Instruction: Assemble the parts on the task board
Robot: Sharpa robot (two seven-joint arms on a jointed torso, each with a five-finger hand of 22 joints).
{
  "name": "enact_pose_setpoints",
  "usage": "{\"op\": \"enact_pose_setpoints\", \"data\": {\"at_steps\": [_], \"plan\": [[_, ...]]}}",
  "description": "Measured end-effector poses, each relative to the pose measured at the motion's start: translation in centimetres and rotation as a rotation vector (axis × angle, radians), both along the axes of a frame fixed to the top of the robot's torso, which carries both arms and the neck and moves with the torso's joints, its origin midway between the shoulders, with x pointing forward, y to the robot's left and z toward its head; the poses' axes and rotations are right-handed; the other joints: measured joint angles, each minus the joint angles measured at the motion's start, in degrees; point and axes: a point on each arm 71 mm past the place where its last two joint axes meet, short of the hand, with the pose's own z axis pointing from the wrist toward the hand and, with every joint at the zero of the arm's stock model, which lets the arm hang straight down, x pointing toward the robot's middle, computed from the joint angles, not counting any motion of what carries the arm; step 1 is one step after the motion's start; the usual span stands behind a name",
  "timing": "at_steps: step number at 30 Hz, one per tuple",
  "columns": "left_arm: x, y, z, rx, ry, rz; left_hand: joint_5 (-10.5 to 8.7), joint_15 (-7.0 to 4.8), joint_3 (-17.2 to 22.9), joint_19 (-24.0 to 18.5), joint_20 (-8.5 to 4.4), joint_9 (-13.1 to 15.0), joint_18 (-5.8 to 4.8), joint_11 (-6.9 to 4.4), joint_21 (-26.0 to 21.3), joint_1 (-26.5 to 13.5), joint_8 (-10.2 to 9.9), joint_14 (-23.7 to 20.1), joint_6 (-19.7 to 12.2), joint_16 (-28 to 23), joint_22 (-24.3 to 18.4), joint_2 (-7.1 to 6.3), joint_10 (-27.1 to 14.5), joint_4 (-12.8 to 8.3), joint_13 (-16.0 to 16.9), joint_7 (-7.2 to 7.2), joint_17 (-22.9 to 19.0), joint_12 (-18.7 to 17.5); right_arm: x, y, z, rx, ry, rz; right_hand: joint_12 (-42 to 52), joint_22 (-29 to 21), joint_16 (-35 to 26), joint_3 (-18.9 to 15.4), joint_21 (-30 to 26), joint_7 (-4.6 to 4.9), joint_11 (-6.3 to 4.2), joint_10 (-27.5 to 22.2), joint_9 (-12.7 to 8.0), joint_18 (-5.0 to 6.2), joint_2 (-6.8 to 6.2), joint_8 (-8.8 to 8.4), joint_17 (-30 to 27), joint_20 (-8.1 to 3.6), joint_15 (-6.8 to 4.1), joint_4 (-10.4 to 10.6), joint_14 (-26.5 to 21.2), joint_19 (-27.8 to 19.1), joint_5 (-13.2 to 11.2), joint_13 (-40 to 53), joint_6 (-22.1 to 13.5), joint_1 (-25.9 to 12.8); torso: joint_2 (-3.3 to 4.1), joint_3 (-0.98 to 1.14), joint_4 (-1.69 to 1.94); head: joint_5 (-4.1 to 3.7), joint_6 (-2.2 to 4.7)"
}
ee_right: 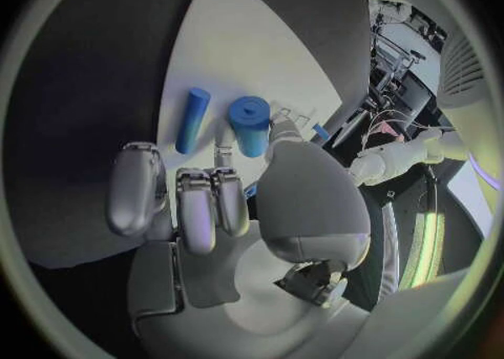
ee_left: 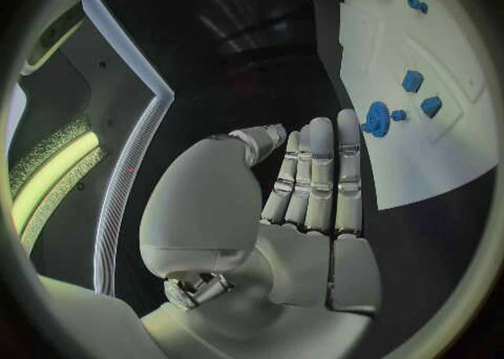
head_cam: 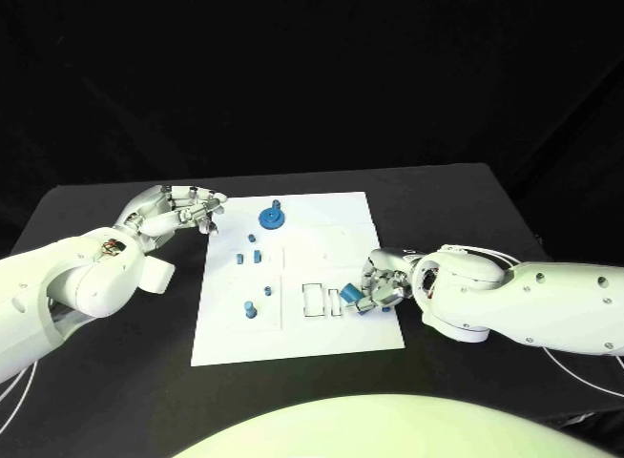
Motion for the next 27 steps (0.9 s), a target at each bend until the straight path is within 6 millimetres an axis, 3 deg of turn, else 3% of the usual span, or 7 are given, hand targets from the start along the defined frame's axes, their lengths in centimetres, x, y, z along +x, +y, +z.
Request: {"op": "enact_pose_setpoints", "data": {"at_steps": [7,8,14,27], "plan": [[0.0,0.0,0.0,0.001,0.002,-0.001,0.00,0.00,0.0,0.0,0.00,0.0,0.00,0.00,0.0,0.0,0.0,0.0,0.0,0.0,0.0,0.00,0.0,0.0,0.0,0.00,0.0,0.0,0.0,0.0,-0.1,0.013,-0.009,-0.016,-0.3,0.0,0.1,1.1,0.4,0.31,-0.13,-0.1,0.1,-0.03,1.84,0.05,0.0,-0.23,-0.12,-0.3,0.1,0.2,0.0,0.0,-1.2,3.4,-0.08,-0.03,0.01,0.05,0.04],[0.0,0.0,0.0,0.002,0.002,-0.001,0.00,0.00,0.0,0.0,0.00,0.0,0.00,0.00,0.0,0.0,0.0,0.0,0.0,0.0,0.0,0.00,0.0,0.0,0.0,0.00,0.0,0.0,0.0,0.0,-0.1,0.018,-0.012,-0.023,-0.3,0.0,0.2,1.3,0.8,0.31,-0.21,-0.2,0.1,-0.53,2.06,0.04,0.0,-0.24,-0.21,-0.3,0.2,0.2,0.0,0.0,-1.2,3.6,-0.09,-0.04,0.01,0.07,0.04],[0.0,0.1,0.0,0.003,0.004,0.001,0.00,0.00,0.0,0.2,0.21,0.0,0.00,0.00,0.0,0.0,0.0,0.0,0.0,0.0,-0.1,0.00,0.0,0.0,0.0,0.00,0.0,0.0,-0.2,-0.3,0.0,0.070,-0.016,-0.082,0.0,0.0,0.2,1.8,2.1,-0.46,-0.46,-0.1,-0.7,-0.89,3.79,0.26,0.0,-0.24,-0.42,-0.4,0.0,0.2,-0.3,0.0,-0.8,5.3,-0.13,-0.12,-0.04,0.20,0.21],[0.0,0.0,-0.1,0.007,0.012,-0.002,0.00,0.00,0.0,0.4,0.00,0.0,0.00,0.00,0.0,0.0,0.0,0.0,0.0,0.0,-0.1,0.00,0.0,0.0,0.0,0.00,0.0,0.0,0.2,0.6,2.2,0.256,-0.004,-0.184,0.4,0.0,0.4,2.0,3.2,-0.22,-0.82,0.0,-0.2,-0.89,4.99,0.64,0.0,-0.65,-0.82,-0.1,0.0,0.2,-0.5,0.0,-0.4,5.3,-0.04,-0.05,0.08,0.88,0.79]]}}
